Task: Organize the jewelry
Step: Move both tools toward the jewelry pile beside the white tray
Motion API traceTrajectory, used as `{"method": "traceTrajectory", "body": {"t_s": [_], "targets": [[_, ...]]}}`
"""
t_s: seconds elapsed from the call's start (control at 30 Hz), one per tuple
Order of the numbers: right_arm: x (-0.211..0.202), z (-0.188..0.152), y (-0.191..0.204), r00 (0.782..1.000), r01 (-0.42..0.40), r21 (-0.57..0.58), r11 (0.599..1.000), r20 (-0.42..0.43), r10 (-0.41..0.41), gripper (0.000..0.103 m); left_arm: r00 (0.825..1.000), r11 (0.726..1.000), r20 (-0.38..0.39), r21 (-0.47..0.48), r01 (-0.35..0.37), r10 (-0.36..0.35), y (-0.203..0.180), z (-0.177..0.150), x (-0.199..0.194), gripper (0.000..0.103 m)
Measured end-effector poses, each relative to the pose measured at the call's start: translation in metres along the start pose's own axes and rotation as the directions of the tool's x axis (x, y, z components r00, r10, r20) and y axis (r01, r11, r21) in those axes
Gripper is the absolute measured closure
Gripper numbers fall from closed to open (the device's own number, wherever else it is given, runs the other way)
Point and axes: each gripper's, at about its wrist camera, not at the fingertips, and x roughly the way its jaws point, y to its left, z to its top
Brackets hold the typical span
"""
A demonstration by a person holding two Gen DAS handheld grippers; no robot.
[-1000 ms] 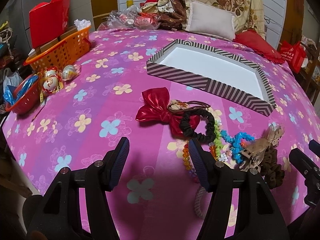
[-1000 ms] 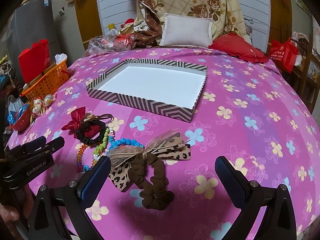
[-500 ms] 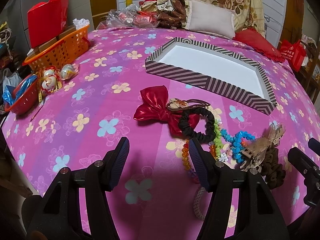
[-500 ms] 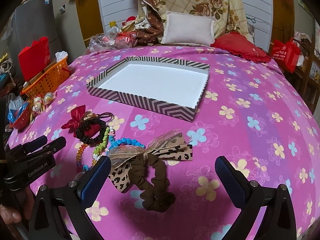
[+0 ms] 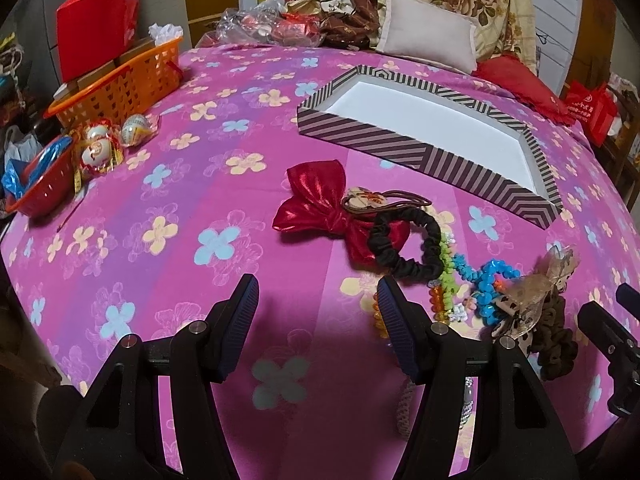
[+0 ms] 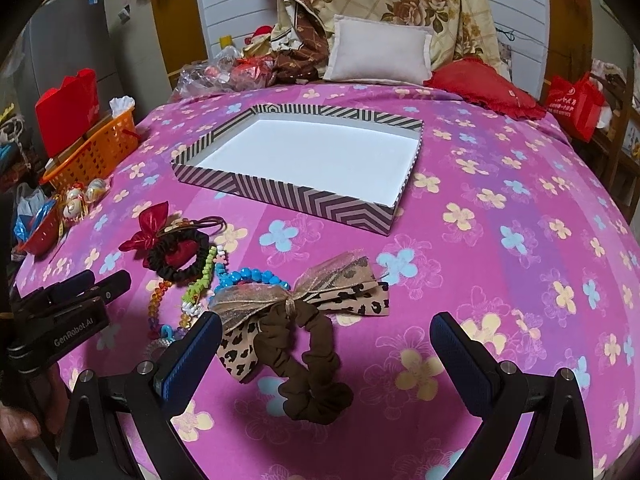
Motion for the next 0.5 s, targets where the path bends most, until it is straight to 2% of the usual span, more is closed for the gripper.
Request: {"method": "traceTrajectory", "body": {"t_s": [0.27,0.5], "targets": [[0.005,-0.003,-0.004,1.0,-0.006,0.001,1.0,-0.014,0.006,0.0,0.998,0.997,-0.045,-0.066,0.037,-0.04,0.017,0.001,0.01,0.041],[0.012,-0.004,-0.005,1.0,-0.01,-0.005,1.0,-0.03,0.01,0.0,0.998,0.995,-0.042,-0.088,0.039,-0.042,0.03,0.009,0.013,0.041]]}}
